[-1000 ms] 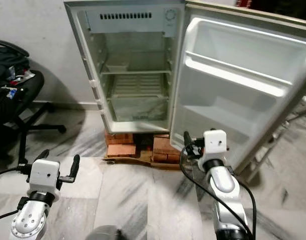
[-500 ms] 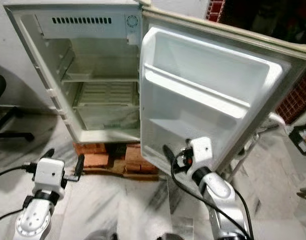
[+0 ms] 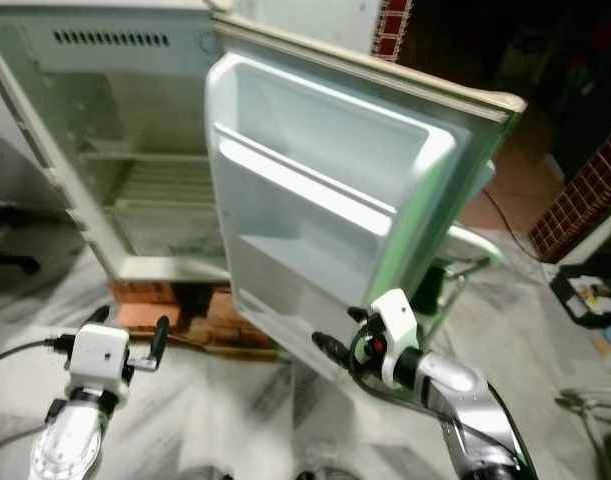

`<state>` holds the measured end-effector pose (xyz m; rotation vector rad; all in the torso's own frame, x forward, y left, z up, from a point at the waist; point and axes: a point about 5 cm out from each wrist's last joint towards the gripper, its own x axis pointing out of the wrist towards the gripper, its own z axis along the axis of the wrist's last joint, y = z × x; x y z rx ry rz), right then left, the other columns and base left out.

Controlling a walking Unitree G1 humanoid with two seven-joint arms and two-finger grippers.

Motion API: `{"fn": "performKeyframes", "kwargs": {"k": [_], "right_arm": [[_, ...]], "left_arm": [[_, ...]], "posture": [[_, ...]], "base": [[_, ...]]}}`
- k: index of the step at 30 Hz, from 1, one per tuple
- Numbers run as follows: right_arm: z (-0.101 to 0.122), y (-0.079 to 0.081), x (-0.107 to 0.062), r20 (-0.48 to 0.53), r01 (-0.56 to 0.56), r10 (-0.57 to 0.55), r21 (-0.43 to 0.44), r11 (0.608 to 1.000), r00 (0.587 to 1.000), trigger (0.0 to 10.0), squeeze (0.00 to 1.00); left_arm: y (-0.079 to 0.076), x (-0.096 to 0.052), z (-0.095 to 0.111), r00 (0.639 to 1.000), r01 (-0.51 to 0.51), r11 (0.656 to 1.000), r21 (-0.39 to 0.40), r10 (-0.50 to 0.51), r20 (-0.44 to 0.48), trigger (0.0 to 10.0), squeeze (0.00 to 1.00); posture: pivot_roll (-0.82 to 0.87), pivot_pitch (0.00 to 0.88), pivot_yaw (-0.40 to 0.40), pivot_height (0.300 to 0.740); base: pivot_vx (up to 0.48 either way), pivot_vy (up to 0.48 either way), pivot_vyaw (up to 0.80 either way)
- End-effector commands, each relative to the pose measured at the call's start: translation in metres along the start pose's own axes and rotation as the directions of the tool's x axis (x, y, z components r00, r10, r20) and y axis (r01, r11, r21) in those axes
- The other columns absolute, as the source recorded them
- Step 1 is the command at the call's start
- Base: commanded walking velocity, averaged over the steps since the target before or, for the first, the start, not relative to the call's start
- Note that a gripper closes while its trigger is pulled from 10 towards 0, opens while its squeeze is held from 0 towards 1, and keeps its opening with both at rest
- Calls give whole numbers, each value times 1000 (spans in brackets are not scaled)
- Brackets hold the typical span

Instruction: Restocking fridge

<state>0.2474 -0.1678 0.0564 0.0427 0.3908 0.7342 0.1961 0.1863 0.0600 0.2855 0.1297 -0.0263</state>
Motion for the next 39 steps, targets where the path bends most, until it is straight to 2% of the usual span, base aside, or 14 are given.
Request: {"fn": "performKeyframes", "kwargs": {"k": [1, 2, 12, 14, 16, 20, 22, 23, 28, 30, 34, 37, 38, 39], "right_arm": [[4, -4, 1, 12, 40, -39, -52, 998, 999, 10000, 0], [8, -7, 3, 40, 88, -85, -83, 993, 996, 10000, 0], [24, -16, 10, 175, 284, -272, -45, 958, 946, 10000, 0], [29, -21, 13, 208, 369, -364, 17, 929, 908, 10000, 0], [32, -24, 13, 212, 407, -403, 30, 913, 890, 10000, 0], [50, -27, 19, 283, 434, -430, 55, 899, 857, 10000, 0], [58, -30, 21, 318, 468, -458, 51, 883, 830, 10000, 0], [64, -33, 25, 330, 506, -494, 54, 861, 804, 10000, 0], [78, -39, 38, 340, 561, -560, 106, 821, 755, 10000, 0], [82, -40, 42, 347, 596, -579, 66, 800, 738, 10000, 0], [93, -43, 54, 337, 623, -615, 98, 776, 713, 10000, 0], [106, -41, 63, 365, 566, -578, 151, 811, 730, 10000, 0], [111, -37, 67, 382, 504, -532, 181, 845, 755, 10000, 0], [119, -28, 73, 421, 392, -449, 221, 893, 788, 10000, 0]], "left_arm": [[3, 0, 1, 1000, -14, 1000, 10, 14, 0, 10000, 0], [4, 0, -1, 1000, -17, 1000, 8, 17, -10, 10000, 0], [6, 0, -2, 999, -45, 999, -8, 45, -14, 10000, 0], [8, 0, -3, 998, -60, 998, 4, 60, -22, 10000, 0], [8, 0, -3, 998, -61, 998, 5, 61, -21, 10000, 0], [9, 1, -3, 997, -77, 997, 15, 77, -21, 10000, 0], [10, 1, -3, 996, -84, 996, 19, 84, -25, 10000, 0], [12, 2, -3, 995, -96, 995, 29, 97, -29, 10000, 0], [18, 1, -6, 989, -141, 989, 51, 143, -48, 10000, 0], [19, 1, -9, 986, -149, 988, 50, 152, -68, 10000, 0], [20, 0, -12, 982, -162, 986, 47, 166, -88, 10000, 0], [20, -3, -12, 981, -166, 985, 50, 170, -90, 10000, 0], [21, -6, -14, 980, -168, 984, 53, 173, -96, 10000, 0], [23, -10, -17, 976, -182, 981, 68, 189, -111, 10000, 0]], "posture": [[41, 83, -25, 740], [44, 84, -25, 740], [41, 92, -26, 740], [41, 92, -26, 740], [41, 92, -26, 740], [37, 94, -24, 740], [41, 94, -23, 740], [44, 94, -22, 740], [54, 91, -22, 740], [55, 91, -22, 740], [57, 93, -28, 740], [63, 92, -33, 740], [65, 93, -35, 740], [65, 93, -35, 740]], "base": [[0, -480, 0], [0, -424, 0], [0, -133, 0], [0, 0, 0], [0, 0, 0], [0, 0, 0], [0, 0, 675], [0, 0, 675], [0, 0, 386], [0, 0, 0], [0, 0, 0], [0, 0, 0], [0, 0, 0], [0, 0, 0]]}}
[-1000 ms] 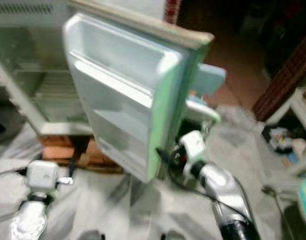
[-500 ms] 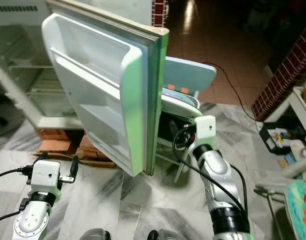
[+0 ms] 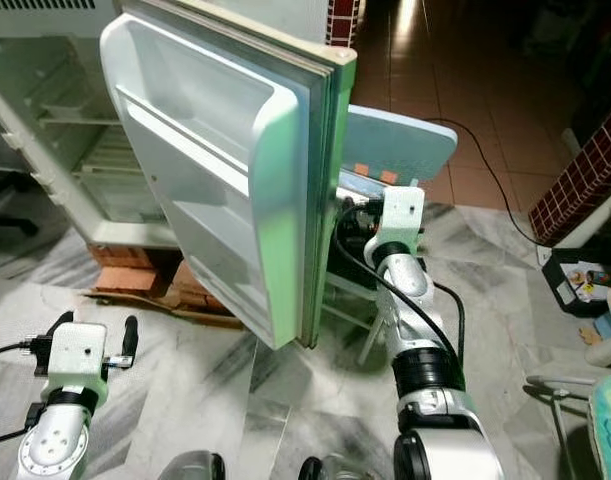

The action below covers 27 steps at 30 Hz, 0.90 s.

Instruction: Restocking fridge

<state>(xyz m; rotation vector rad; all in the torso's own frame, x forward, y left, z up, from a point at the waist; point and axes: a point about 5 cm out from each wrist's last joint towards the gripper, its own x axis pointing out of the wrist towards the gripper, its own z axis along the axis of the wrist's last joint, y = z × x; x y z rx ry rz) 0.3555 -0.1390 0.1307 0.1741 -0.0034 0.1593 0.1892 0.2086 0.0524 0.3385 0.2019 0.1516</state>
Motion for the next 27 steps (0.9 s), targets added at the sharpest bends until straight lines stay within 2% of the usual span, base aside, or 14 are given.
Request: {"fn": "performKeyframes", "kwargs": {"k": [1, 4, 5, 6, 8, 9, 10, 12, 14, 15, 17, 20, 22, 27], "right_arm": [[10, 26, 4, 46, -199, 194, 136, 971, 980, 10000, 0], [15, 48, -2, 98, -359, 347, 160, 920, 933, 10000, 0], [19, 65, -9, 132, -474, 456, 235, 848, 880, 10000, 0], [19, 65, -9, 132, -474, 456, 235, 848, 880, 10000, 0], [23, 83, -25, 173, -611, 589, 309, 728, 789, 10000, 0], [23, 83, -25, 173, -611, 589, 309, 728, 789, 10000, 0], [22, 90, -35, 175, -671, 655, 318, 669, 735, 10000, 0], [11, 87, -39, 115, -672, 669, 262, 693, 734, 10000, 0], [-1, 77, -36, 52, -627, 631, 210, 750, 774, 10000, 0], [-10, 63, -34, -2, -558, 568, 179, 810, 823, 10000, 0], [-12, 52, -32, -27, -498, 505, 135, 857, 862, 10000, 0], [-17, 28, -25, -62, -289, 286, -47, 956, 956, 10000, 0], [-17, 24, -26, -59, -271, 268, -47, 961, 962, 10000, 0], [-16, 13, -28, -26, -144, 142, -239, 960, 990, 10000, 0]], "left_arm": [[10, -7, -8, 996, -75, 996, 42, 77, -46, 10000, 0], [14, -14, -16, 988, -121, 993, 12, 121, -97, 10000, 0], [14, -20, -20, 984, -137, 990, 21, 138, -116, 10000, 0], [14, -20, -20, 984, -137, 990, 21, 138, -116, 10000, 0], [14, -25, -23, 981, -150, 988, 30, 153, -121, 10000, 0], [14, -25, -23, 981, -150, 988, 30, 153, -121, 10000, 0], [14, -30, -25, 977, -166, 986, 9, 166, -136, 10000, 0], [14, -35, -28, 971, -187, 982, 0, 185, -151, 10000, 0], [14, -38, -29, 968, -198, 980, -3, 195, -156, 10000, 0], [15, -38, -29, 967, -205, 979, 2, 203, -154, 10000, 0], [15, -38, -29, 967, -208, 978, 2, 206, -151, 10000, 0], [15, -35, -28, 969, -206, 979, 4, 204, -141, 10000, 0], [16, -33, -23, 972, -205, 979, 23, 206, -110, 10000, 0], [16, -15, 5, 989, -144, 977, 155, 135, 66, 10000, 0]], "posture": [[65, 93, -35, 740], [70, 94, -36, 740], [73, 96, -39, 740], [73, 96, -39, 740], [82, 99, -45, 740], [82, 99, -45, 740], [87, 101, -49, 740], [86, 101, -52, 740], [84, 102, -52, 740], [86, 103, -53, 740], [85, 103, -53, 740], [81, 104, -52, 740], [83, 110, -51, 740], [93, 129, -52, 740]], "base": [[0, 0, 0], [0, 0, 0], [0, 0, 0], [0, 0, 0], [0, 0, 0], [0, 0, 0], [0, 0, 0], [0, 0, 0], [0, 0, 0], [0, 0, 0], [0, 0, 0], [0, 0, 0], [0, 0, 0], [0, 0, 0]]}}
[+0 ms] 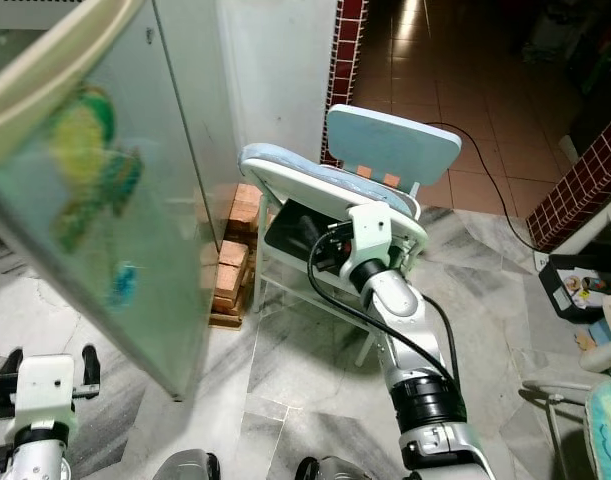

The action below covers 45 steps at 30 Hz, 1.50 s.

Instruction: Restocking fridge

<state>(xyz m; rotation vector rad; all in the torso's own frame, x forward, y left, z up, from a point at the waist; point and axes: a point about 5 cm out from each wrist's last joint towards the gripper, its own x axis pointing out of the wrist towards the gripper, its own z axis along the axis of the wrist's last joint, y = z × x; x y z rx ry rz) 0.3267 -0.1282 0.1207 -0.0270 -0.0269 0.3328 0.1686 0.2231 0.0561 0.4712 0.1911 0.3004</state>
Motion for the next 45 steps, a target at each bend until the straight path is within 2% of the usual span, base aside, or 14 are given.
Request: {"fn": "performKeyframes", "kwargs": {"k": [1, 4, 6, 7, 9, 10, 14, 18, 21, 27, 32, 37, 41, 45], "right_arm": [[-6, 0, -3, -8, 41, -42, -59, 997, 999, 10000, 0], [-10, 1, -10, 5, -25, 26, -112, 993, 1000, 10000, 0], [-16, -5, -13, -41, 16, -18, -57, 998, 999, 10000, 0], [-21, 0, -18, -57, -55, 56, 24, 998, 997, 10000, 0], [-20, 3, -19, -44, -91, 92, 22, 996, 995, 10000, 0], [-23, 3, -22, -45, -87, 84, -81, 993, 995, 10000, 0], [-30, 8, -29, -83, -183, 173, -126, 975, 981, 10000, 0], [-33, 8, -33, -107, -217, 202, -160, 963, 974, 10000, 0], [-38, 7, -34, -118, -177, 160, -149, 973, 980, 10000, 0], [-30, -3, -36, -27, 98, -100, -64, 993, 995, 10000, 0], [-26, -24, -45, 7, 288, -288, -11, 958, 958, 10000, 0], [-29, -33, -51, -11, 271, -272, -62, 961, 962, 10000, 0], [-34, -41, -57, -28, 300, -301, -43, 953, 953, 10000, 0], [-37, -34, -59, -37, 290, -292, -40, 956, 956, 10000, 0]], "left_arm": [[0, 6, 15, 996, 25, 999, 42, -28, 88, 10000, 0], [-1, 16, 23, 990, 71, 997, 9, -71, 119, 10000, 0], [1, 21, 29, 984, 81, 997, -5, -80, 156, 10000, 0], [-1, 27, 38, 971, 123, 992, 14, -124, 206, 10000, 0], [-3, 29, 41, 965, 139, 990, 24, -141, 221, 10000, 0], [-6, 34, 45, 956, 169, 985, 31, -171, 239, 10000, 0], [-13, 49, 52, 938, 234, 972, 24, -232, 257, 10000, 0], [-23, 52, 56, 911, 303, 953, 31, -299, 285, 10000, 0], [-32, 53, 51, 909, 341, 940, -23, -323, 264, 10000, 0], [-33, 36, 39, 936, 344, 904, -255, -309, 168, 10000, 0], [-25, 36, 36, 956, 286, 916, -281, -251, 155, 10000, 0], [-27, 40, 39, 945, 316, 904, -288, -272, 182, 10000, 0], [-29, 38, 38, 937, 340, 908, -245, -305, 169, 10000, 0], [-34, 28, 27, 912, 407, 896, -176, -386, 140, 10000, 0]], "posture": [[95, 129, -51, 740], [80, 131, -47, 740], [67, 121, -42, 740], [60, 110, -37, 740], [60, 110, -37, 740], [63, 101, -33, 740], [50, 76, -19, 740], [41, 62, -14, 740], [31, 48, -9, 740], [6, 3, 1, 740], [-6, 0, 5, 740], [-13, 0, 8, 740], [-21, 0, 14, 740], [-25, 6, 39, 740]], "base": [[0, 0, 0], [0, 0, 0], [0, 0, 0], [0, 255, 0], [0, 255, 0], [0, 262, 0], [0, 444, 0], [0, 471, 0], [0, 469, 0], [0, 446, 0], [-96, 422, 0], [-48, 427, 0], [0, 433, 0], [0, 445, 0]]}}
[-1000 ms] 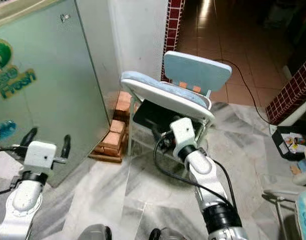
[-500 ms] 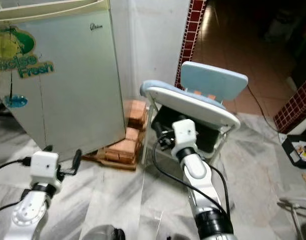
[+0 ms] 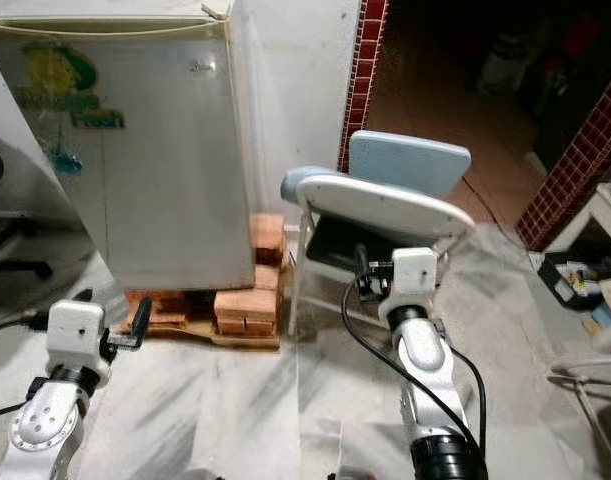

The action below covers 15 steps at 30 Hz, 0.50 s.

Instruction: Restocking fridge

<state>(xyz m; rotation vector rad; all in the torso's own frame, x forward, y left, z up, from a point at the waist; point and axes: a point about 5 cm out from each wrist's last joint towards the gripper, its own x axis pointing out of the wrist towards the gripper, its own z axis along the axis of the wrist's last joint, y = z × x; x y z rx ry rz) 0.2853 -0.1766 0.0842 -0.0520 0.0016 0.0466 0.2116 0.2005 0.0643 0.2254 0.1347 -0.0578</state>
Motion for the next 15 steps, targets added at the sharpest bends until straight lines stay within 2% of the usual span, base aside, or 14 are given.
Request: {"fn": "performKeyframes", "kwargs": {"k": [1, 3, 5, 6, 9, 15], "right_arm": [[-2, -3, -3, -7, 9, -9, -8, 1000, 1000, 10000, 0], [-5, 0, -6, -18, 6, -5, 9, 1000, 1000, 10000, 0], [-6, 0, -8, -21, 0, 0, 9, 1000, 1000, 10000, 0], [-6, 0, -8, -21, 0, 0, 9, 1000, 1000, 10000, 0], [-11, 1, -16, -31, -52, 51, -40, 998, 998, 10000, 0], [-17, 0, -19, -61, -44, 43, -12, 999, 997, 10000, 0]], "left_arm": [[-11, -2, -4, 998, 65, 998, 19, -65, -19, 10000, 0], [-14, -6, -5, 992, 125, 987, 98, -124, -16, 10000, 0], [-14, -7, -5, 989, 146, 979, 142, -146, -14, 10000, 0], [-14, -7, -5, 989, 146, 979, 142, -146, -14, 10000, 0], [6, -11, -6, 998, 62, 989, 135, -58, -32, 10000, 0], [5, -8, -3, 999, 44, 992, 120, -41, -22, 10000, 0]], "posture": [[-25, 6, 39, 740], [-22, 8, 39, 740], [-22, 13, 33, 740], [-22, 13, 33, 740], [-17, 22, 26, 740], [-10, 32, 19, 740]], "base": [[0, 461, 0], [0, 463, 0], [0, 461, 0], [0, 461, 0], [0, 464, 0], [0, 461, 0]]}}
